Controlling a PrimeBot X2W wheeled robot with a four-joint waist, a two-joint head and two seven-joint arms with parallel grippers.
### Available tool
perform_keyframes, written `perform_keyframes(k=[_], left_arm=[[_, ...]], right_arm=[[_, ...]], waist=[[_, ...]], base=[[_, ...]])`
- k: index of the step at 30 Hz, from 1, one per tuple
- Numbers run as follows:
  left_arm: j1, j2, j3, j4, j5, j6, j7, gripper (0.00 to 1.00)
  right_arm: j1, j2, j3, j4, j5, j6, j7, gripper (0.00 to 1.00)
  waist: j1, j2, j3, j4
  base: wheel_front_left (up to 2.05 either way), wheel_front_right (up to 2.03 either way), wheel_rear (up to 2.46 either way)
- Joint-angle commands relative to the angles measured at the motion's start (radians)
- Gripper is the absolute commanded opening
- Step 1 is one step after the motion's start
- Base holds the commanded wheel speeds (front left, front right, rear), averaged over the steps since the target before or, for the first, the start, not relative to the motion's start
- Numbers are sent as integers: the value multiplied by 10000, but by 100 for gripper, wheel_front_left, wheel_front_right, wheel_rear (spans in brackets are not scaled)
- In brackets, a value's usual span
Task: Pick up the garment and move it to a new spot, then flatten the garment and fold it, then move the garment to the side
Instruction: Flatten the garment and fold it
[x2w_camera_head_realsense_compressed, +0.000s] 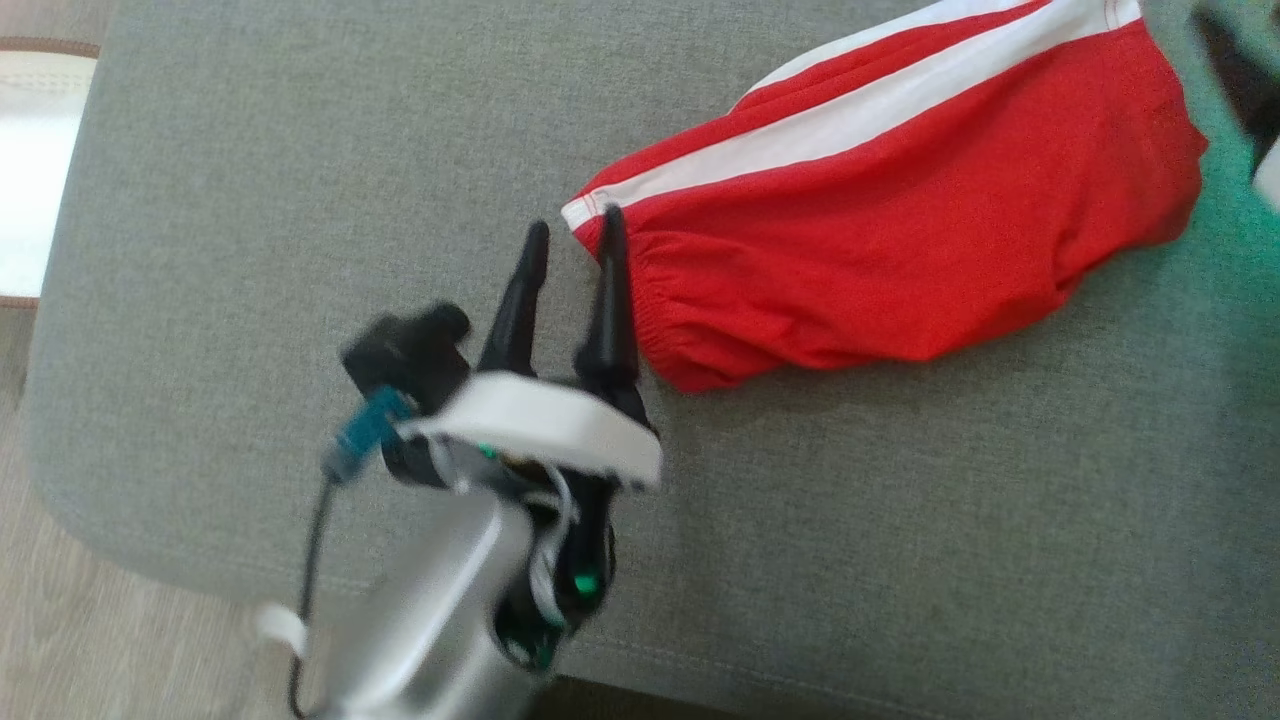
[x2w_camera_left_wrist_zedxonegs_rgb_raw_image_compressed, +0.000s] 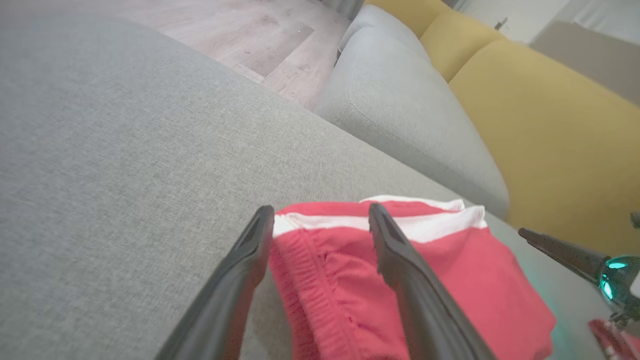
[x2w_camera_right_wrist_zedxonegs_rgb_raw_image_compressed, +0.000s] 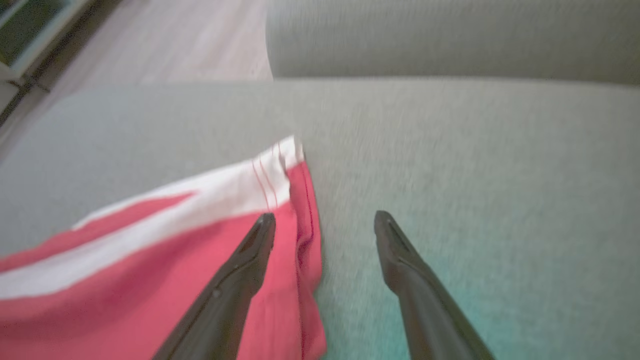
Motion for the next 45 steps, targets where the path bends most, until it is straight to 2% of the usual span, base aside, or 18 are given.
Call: perform_keyframes(k=[1, 5, 14, 15, 16, 24, 29, 35, 39, 45], left_arm=[[23, 165, 115, -453, 606, 119, -120, 100], [599, 134, -153, -695, 1908, 139, -120, 100], [1133, 87, -443, -1055, 3236, -181, -121, 100], [1175, 86, -453, -1111, 3294, -197, -121, 100], [1222, 86, -440, -1175, 3318, -205, -121, 100], [1792, 83, 196, -1187, 3856, -467, -121, 100], [2393, 83, 830, -1100, 4167, -778, -122, 100], [2811, 82, 1205, -1026, 4187, -1090, -122, 100], [3015, 82, 1274, -941, 4079, -1191, -122, 100], [3317, 82, 1454, -838, 4165, -1273, -122, 100]], right_arm=[[56, -181, 128, -517, 179, 67, 345, 100], [200, -326, 144, -681, 23, 67, 1215, 100], [189, -51, 170, -159, -830, 67, 1988, 99], [208, 1, 185, -76, -943, 67, 1992, 24], [225, 73, 171, -9, -1012, 67, 1971, 0], [634, 1087, -1530, -84, -138, 67, 1317, 0], [1492, 967, -2978, -508, 127, 67, 1364, 0], [1921, 751, -4697, -897, -184, 67, 1467, 0], [2023, 986, -4541, -1968, -152, 67, 1818, 0], [2468, 2189, -2669, -4031, -135, 67, 2666, 0]], waist=[[0, 0, 53, 50], [0, 0, 204, 252], [0, 0, 262, 773], [0, 0, 246, 786], [0, 0, 224, 777], [0, 0, -310, -76], [0, 0, -653, -684], [0, 0, -899, -955], [0, 0, -1133, -1026], [0, 0, -1466, -998]], base=[[0, 0, 0], [0, 0, 0], [0, 0, 0], [0, 0, 0], [0, 0, 0], [0, 0, 0], [0, 0, 0], [0, 0, 0], [0, 0, 0], [0, 0, 0]])
